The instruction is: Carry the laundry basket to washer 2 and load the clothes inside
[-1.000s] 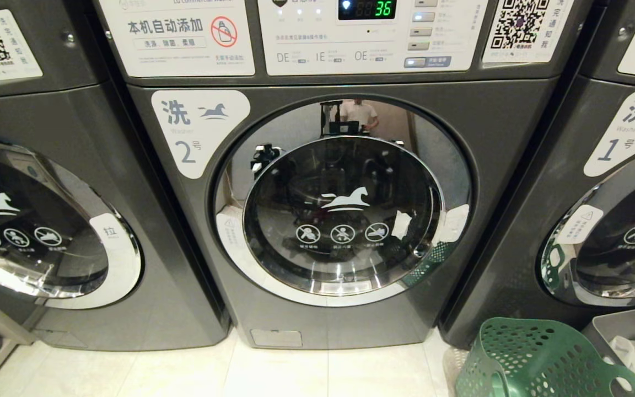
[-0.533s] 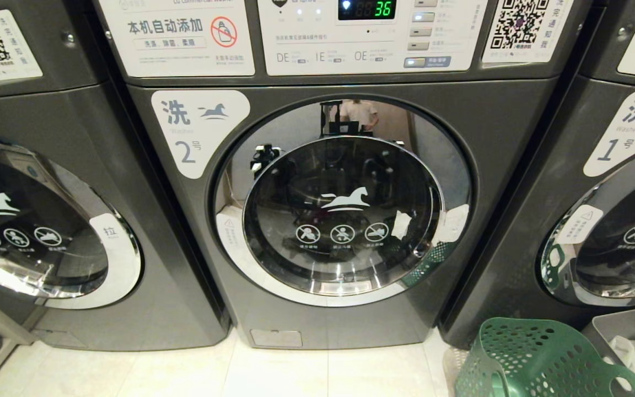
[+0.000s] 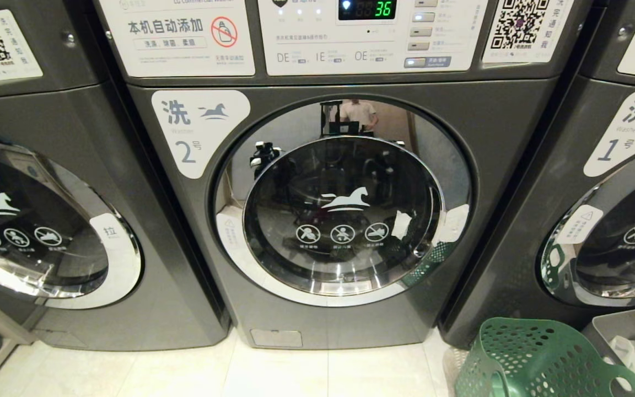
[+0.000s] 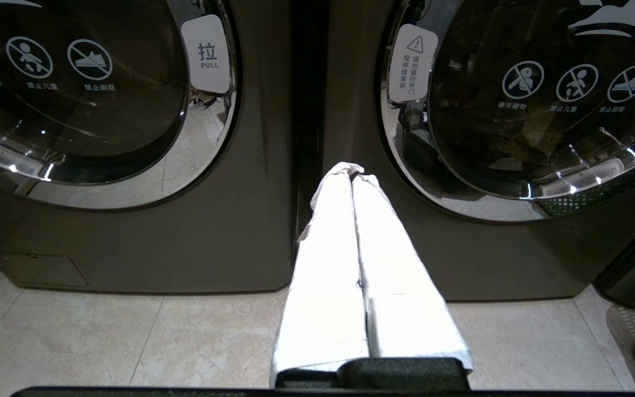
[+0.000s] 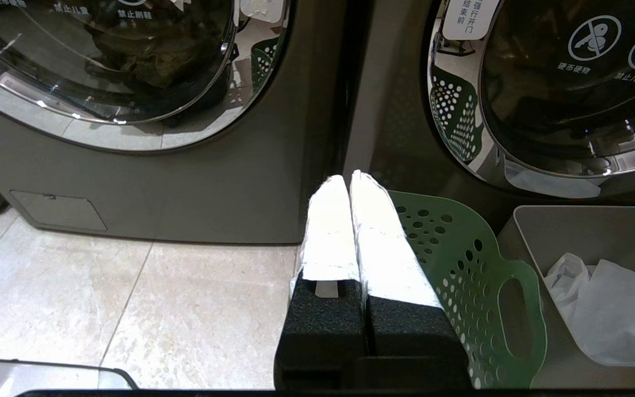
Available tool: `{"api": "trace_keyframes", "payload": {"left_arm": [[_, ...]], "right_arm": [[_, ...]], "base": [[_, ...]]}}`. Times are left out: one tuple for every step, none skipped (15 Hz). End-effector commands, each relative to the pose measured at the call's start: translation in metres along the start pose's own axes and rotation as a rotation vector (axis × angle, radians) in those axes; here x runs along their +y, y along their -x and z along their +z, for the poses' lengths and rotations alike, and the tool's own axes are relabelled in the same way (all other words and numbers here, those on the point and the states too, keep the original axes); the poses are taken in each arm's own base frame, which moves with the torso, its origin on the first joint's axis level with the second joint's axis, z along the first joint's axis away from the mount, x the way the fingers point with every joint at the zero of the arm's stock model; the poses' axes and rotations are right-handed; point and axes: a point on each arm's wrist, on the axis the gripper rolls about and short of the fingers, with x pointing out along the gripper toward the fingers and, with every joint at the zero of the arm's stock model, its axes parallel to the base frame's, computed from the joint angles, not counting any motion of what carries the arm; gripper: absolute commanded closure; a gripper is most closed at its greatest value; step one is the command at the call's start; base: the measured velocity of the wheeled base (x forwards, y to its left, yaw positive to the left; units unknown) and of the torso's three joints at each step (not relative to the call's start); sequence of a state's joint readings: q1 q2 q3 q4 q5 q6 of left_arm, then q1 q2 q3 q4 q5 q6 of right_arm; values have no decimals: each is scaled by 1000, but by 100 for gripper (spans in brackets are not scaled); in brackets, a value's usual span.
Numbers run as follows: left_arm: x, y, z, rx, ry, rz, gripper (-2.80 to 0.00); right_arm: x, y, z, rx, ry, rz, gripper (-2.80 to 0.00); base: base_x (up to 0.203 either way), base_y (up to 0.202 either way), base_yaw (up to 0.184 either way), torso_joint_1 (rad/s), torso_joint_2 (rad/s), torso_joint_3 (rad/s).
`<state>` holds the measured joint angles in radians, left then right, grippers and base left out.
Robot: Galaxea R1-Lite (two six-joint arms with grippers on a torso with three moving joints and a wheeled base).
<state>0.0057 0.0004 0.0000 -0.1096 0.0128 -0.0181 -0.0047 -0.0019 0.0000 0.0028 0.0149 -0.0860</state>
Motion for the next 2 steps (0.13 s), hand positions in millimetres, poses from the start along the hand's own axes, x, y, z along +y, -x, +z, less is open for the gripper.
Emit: {"api": "trace_keyframes", "payload": {"left_arm": [[0,-2,-11,37,0,1,0],[0,-2,-11,37,0,2,0]], "right_arm": [[0,0,-1,7,1,1,0],[0,0,-1,7,1,1,0]], "base": [[0,0,0,0,0,0],[0,0,0,0,0,0]]}}
